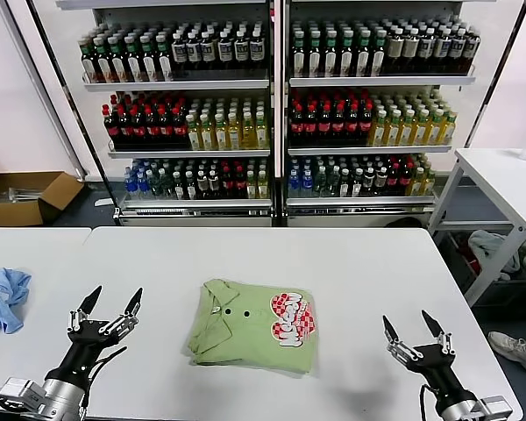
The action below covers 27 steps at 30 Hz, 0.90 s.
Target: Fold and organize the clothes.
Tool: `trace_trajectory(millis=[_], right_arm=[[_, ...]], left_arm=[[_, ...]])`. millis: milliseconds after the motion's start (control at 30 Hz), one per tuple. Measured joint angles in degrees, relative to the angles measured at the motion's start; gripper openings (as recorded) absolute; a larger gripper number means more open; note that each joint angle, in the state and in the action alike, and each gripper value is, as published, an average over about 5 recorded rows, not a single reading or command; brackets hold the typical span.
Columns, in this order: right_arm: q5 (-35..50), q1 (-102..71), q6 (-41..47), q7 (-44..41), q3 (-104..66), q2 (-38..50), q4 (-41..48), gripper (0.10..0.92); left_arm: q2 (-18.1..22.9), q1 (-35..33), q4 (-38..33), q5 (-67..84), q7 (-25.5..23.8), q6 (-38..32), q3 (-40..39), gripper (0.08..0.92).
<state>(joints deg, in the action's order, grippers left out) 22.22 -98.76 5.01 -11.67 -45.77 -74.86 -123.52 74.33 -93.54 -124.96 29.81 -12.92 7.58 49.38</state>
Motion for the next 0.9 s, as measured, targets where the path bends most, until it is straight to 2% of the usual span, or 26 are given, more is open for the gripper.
trace_trajectory(millis=[900], right_arm=[[-2.9, -1.6, -1.6, -0.5, -1.6, -3.5, 0.3, 0.823]], left_arm=[[1.7, -0.6, 0.2, -0.9, -2.9, -2.2, 4.1, 0.823]])
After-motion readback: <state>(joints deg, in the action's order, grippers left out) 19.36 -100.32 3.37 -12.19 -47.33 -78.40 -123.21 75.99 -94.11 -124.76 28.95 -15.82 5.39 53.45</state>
